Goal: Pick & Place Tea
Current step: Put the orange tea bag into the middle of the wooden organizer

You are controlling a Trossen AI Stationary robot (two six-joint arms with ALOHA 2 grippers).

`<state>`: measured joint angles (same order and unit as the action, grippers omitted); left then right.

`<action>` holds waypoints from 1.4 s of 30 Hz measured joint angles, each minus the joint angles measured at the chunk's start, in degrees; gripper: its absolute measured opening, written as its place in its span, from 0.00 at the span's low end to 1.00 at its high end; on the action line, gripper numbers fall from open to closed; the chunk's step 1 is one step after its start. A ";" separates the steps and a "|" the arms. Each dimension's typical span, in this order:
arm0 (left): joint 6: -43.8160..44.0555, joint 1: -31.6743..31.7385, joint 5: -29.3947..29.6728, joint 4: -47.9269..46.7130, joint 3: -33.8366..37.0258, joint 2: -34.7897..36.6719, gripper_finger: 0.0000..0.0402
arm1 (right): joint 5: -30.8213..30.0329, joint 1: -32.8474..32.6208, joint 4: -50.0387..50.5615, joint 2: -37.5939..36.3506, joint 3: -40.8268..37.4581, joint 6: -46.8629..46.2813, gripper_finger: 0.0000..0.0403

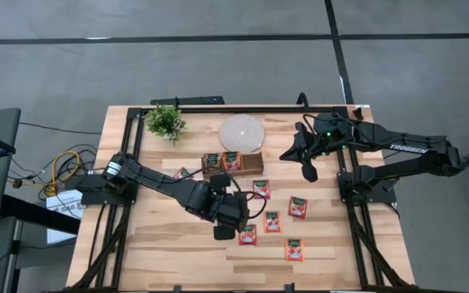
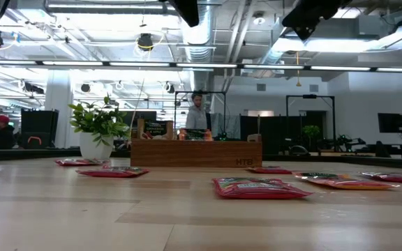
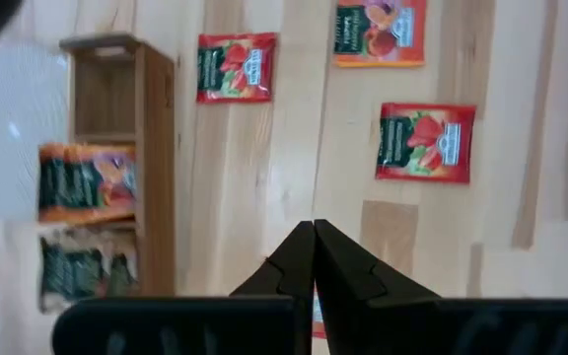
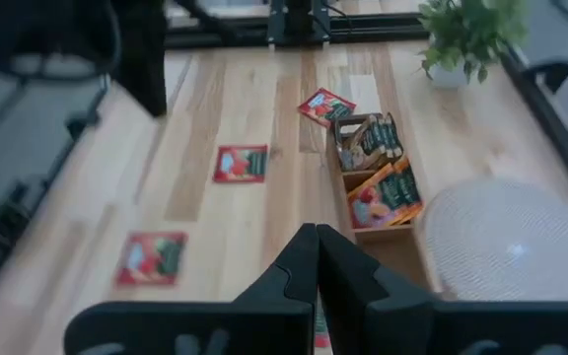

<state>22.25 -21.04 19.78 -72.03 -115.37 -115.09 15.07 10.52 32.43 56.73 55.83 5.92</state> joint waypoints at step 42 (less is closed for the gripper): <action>26.17 -2.21 4.98 1.40 43.57 26.76 0.00 | -0.59 -21.24 7.77 27.07 1.19 -8.89 0.00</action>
<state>48.41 -23.24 24.76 -70.63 -71.80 -88.33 14.48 -10.72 40.20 83.80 57.02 -2.96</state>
